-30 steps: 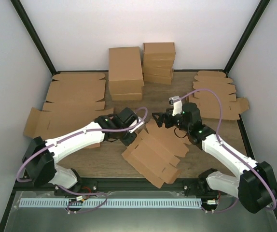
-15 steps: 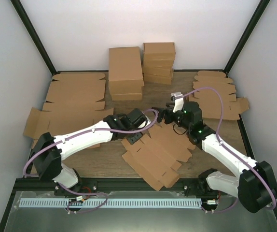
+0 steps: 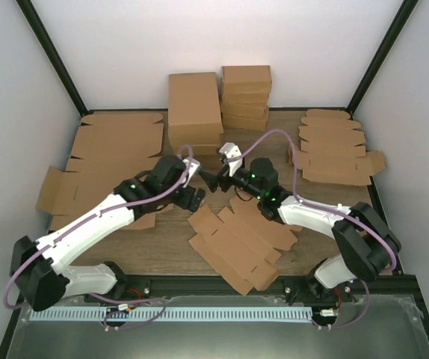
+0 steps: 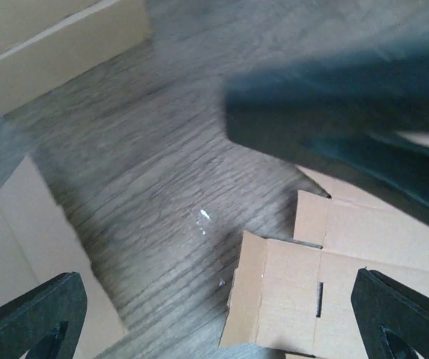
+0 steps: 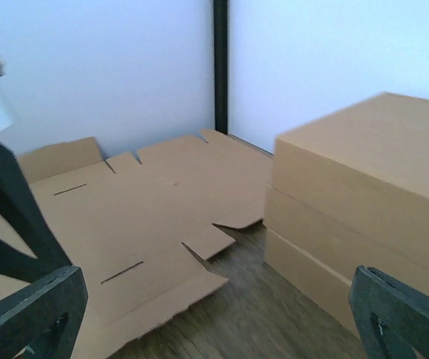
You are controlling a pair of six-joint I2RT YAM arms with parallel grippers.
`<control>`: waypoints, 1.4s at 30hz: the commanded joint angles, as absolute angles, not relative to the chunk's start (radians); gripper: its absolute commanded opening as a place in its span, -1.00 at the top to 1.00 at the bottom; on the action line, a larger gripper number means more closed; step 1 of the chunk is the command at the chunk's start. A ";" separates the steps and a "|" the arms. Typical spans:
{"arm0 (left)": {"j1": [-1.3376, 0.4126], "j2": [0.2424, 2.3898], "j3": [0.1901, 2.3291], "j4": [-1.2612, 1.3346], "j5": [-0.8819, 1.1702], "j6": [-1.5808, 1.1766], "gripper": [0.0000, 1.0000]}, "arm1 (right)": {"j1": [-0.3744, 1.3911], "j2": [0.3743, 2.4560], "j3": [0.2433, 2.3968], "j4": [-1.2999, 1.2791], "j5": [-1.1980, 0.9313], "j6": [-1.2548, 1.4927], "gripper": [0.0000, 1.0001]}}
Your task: Fold the paper box
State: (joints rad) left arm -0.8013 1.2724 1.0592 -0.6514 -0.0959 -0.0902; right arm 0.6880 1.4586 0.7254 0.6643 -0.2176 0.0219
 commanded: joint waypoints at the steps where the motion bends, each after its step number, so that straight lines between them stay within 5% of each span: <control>1: -0.739 1.159 0.976 -0.588 0.040 -0.245 -1.00 | 0.733 1.540 0.843 0.678 -0.243 -0.171 -1.00; 25: -0.731 0.826 0.694 -0.744 0.144 -0.793 -1.00 | 0.737 1.562 0.932 0.635 -0.238 -0.213 -0.99; 32: -0.735 0.650 0.472 -0.612 0.316 -1.001 -1.00 | 0.737 1.507 0.913 0.604 -0.202 -0.195 -1.00; 42: -0.831 0.502 0.307 -0.442 0.306 -1.213 -1.00 | 0.687 1.312 0.761 0.531 -0.163 -0.013 -0.99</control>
